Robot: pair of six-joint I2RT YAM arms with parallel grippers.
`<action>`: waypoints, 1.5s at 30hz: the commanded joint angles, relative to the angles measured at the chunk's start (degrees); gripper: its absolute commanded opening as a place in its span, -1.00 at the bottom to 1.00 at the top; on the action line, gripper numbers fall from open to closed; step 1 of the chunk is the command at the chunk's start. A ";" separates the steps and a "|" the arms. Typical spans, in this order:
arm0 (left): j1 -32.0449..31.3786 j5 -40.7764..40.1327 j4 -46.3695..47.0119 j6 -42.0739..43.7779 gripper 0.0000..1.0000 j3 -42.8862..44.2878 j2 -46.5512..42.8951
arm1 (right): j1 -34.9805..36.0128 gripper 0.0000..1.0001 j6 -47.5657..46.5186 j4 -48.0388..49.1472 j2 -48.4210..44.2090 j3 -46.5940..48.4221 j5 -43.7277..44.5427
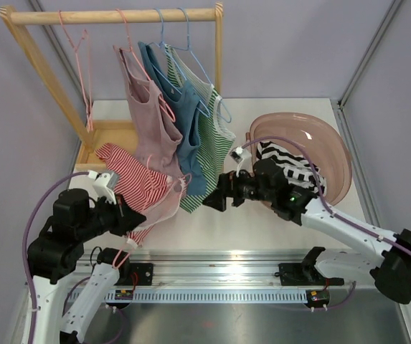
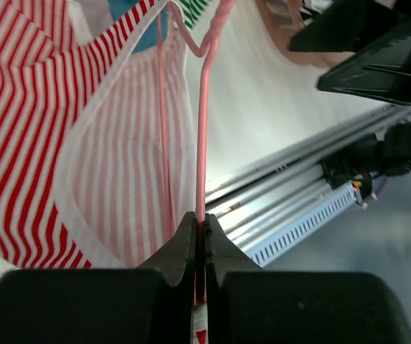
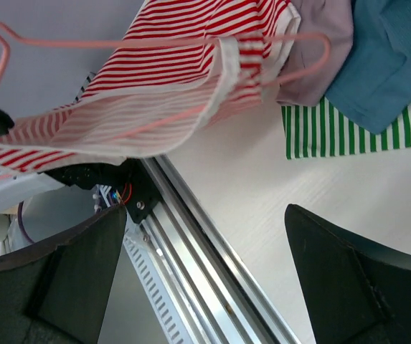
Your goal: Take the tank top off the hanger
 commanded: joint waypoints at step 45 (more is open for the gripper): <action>-6.32 17.78 11.07 3.74 -1.00 12.30 1.32 | 6.10 -1.00 -8.78 -15.61 4.02 24.49 55.25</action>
